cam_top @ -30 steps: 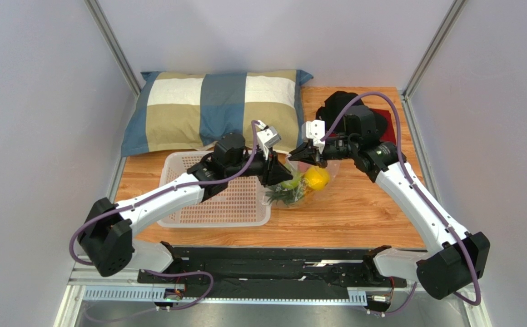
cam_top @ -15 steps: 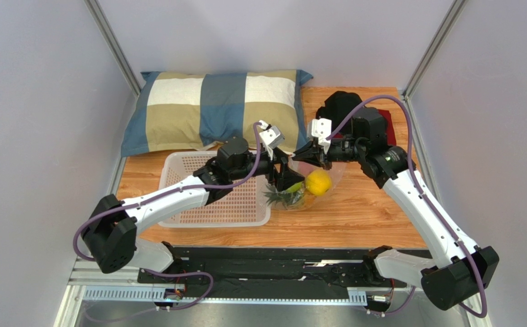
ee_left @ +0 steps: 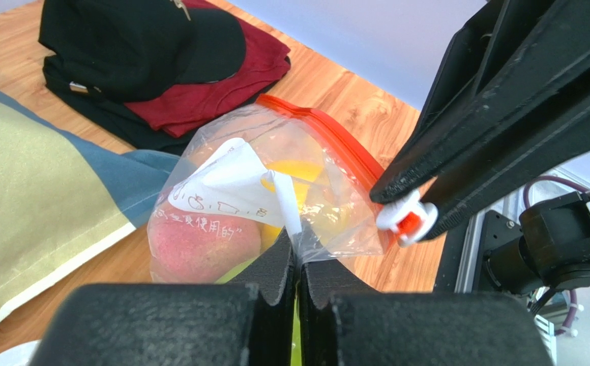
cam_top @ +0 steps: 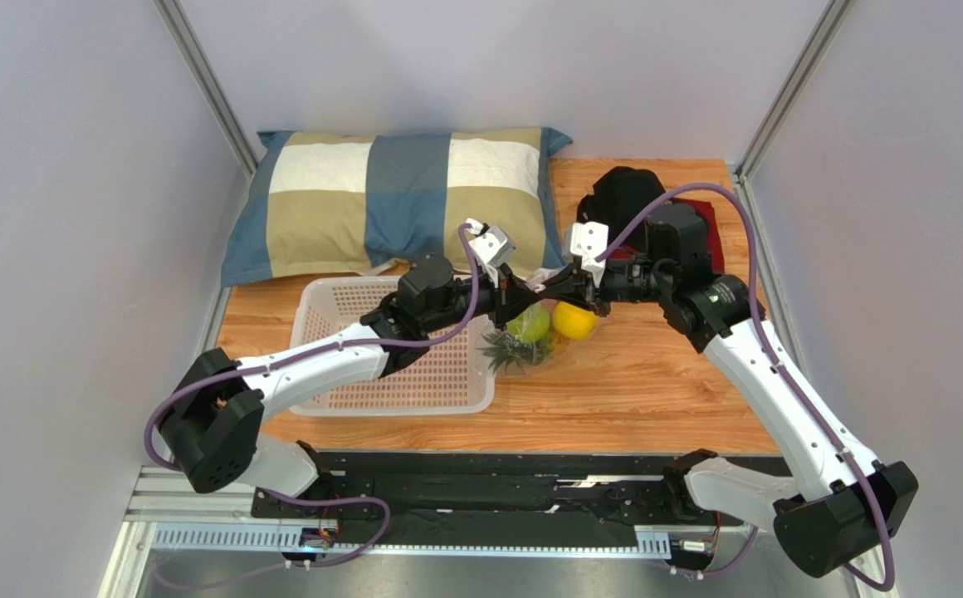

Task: Open the zip-top bag and remove the fake food

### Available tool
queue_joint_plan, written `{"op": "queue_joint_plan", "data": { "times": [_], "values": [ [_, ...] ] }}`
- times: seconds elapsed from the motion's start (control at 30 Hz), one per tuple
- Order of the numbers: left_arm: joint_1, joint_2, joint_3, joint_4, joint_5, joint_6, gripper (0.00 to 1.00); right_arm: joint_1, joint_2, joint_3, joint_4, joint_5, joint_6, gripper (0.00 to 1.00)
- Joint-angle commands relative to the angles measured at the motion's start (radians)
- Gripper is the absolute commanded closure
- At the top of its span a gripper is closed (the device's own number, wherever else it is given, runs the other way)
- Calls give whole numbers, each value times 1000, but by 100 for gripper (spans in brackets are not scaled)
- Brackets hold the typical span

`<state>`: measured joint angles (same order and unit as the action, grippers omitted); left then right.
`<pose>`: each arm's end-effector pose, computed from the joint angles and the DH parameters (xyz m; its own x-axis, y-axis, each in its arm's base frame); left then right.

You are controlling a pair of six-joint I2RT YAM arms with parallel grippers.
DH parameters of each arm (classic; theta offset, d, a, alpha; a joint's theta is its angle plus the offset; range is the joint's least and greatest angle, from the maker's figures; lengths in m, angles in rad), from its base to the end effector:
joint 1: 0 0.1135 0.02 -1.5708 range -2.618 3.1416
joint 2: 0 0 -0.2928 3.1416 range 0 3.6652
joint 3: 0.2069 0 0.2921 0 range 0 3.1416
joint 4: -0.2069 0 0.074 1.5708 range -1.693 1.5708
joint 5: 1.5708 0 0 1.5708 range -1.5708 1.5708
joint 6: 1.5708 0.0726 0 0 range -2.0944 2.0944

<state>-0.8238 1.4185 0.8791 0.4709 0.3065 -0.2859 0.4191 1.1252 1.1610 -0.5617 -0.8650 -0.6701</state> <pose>0.2520 -0.3044 0.2978 -0.2996 -0.0722 -0.9513 0.8543 0.4237 -0.3012 0.2352 0.1653 0.3871 0.1780 -0.3617 -0.9151 -0.9629 0.1276 -0.2377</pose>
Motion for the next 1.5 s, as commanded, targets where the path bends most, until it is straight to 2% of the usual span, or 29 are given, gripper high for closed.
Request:
{"op": "queue_joint_plan", "data": {
  "times": [0.0,0.03,0.17,0.3,0.47,0.57,0.6,0.63,0.7,0.73,0.8,0.83,0.97,1.1,1.23,1.4,1.47],
  "values": [
    [12,-72,-6,98,-26,-1,100,-8,-53,-43,-12,128,-23,100],
    [12,-81,-8,91,-1,-2,100,-8,-62,-53,6,194,-19,100],
    [12,-111,-29,127,77,-29,100,-8,-74,-89,58,274,-32,100],
    [6,-147,-43,97,89,-16,100,-9,-53,-98,75,363,-30,100],
    [6,-151,-74,81,103,-6,100,-14,-88,-118,186,360,107,100],
    [6,-155,-59,2,108,8,99,-14,-111,-116,212,302,174,100],
    [6,-158,-28,-76,99,16,92,-13,-122,-118,223,291,202,100],
    [6,-165,-14,-107,89,27,73,-11,-130,-118,224,275,211,100],
    [6,-187,14,-153,95,56,61,-14,-157,-113,207,261,227,100],
    [5,-194,18,-155,95,62,51,-14,-166,-107,198,247,239,100],
    [5,-214,34,-158,89,86,43,-13,-174,-86,172,233,256,100],
    [3,-214,37,-153,86,97,36,-14,-173,-75,158,216,273,100],
    [2,-199,73,-135,101,154,35,-14,-148,-21,103,164,291,100],
    [2,-127,93,-25,225,172,35,-14,-151,-20,115,141,313,100],
    [2,-43,156,-46,301,171,41,-14,-153,-12,117,136,326,100],
    [2,31,155,80,318,97,45,-14,-153,-14,121,133,354,100],
    [2,46,155,133,310,71,50,-13,-153,-15,128,132,365,100]
  ]
}}
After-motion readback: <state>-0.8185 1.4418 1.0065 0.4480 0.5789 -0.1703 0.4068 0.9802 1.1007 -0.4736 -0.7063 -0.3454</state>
